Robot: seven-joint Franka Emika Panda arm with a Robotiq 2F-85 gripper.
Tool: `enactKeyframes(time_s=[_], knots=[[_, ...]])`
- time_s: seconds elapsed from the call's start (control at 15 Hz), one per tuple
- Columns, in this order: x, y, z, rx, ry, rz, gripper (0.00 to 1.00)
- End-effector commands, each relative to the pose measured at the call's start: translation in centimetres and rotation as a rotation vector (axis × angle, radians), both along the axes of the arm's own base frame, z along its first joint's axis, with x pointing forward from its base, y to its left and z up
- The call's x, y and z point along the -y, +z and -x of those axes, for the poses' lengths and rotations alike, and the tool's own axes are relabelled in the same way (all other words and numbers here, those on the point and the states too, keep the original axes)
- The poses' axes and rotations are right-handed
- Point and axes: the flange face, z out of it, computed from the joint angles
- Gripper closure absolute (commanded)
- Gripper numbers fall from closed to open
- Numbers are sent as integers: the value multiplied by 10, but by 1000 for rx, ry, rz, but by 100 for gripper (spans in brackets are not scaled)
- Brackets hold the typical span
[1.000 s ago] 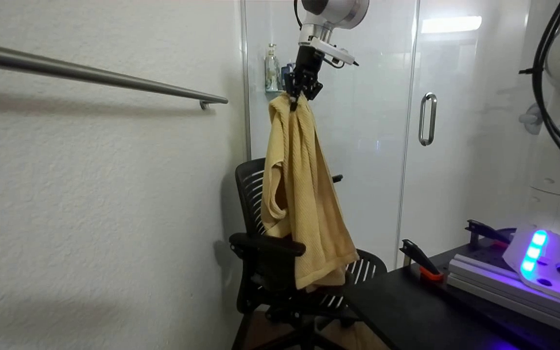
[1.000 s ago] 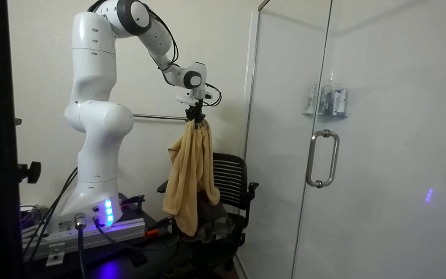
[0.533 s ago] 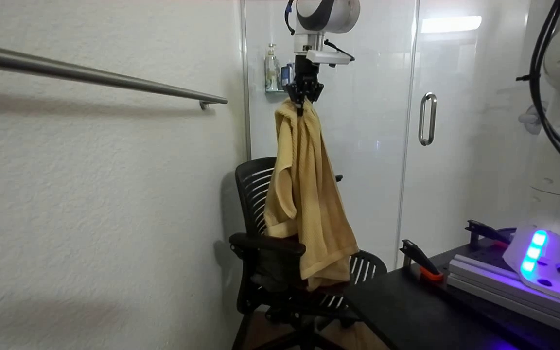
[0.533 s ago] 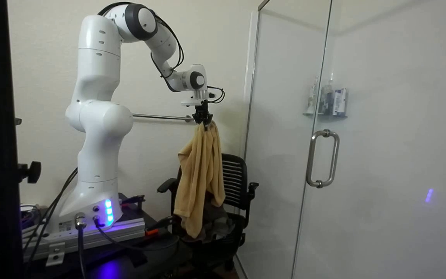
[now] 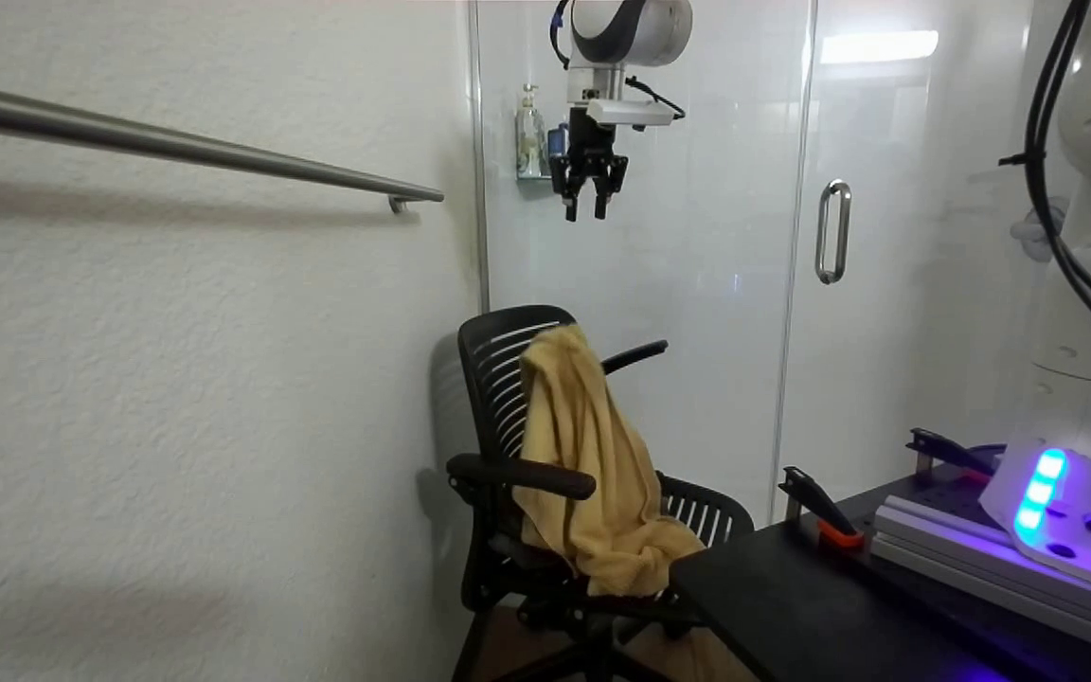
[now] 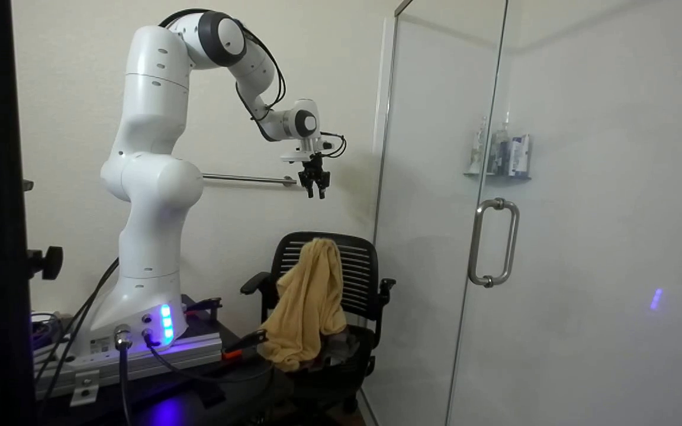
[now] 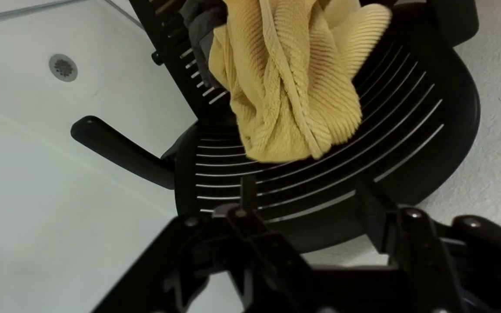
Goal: Remove the towels from the rail and place them on the seat of the black chair
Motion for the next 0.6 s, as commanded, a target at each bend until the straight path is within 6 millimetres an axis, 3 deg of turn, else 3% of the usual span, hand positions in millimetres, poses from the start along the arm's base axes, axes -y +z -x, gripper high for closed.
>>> enactKeyframes(time_s=[0.0, 0.07, 0.13, 0.33, 0.47, 0.53], knots=[[-14, 10, -10, -5, 4, -28, 9], [-24, 11, -10, -18, 19, -54, 2], [-34, 11, -10, -46, 18, -88, 1], [-97, 7, 11, -167, 92, -245, 0], [-146, -6, 21, -250, 154, -296, 0], [-115, 4, 21, -179, 99, -258, 0]])
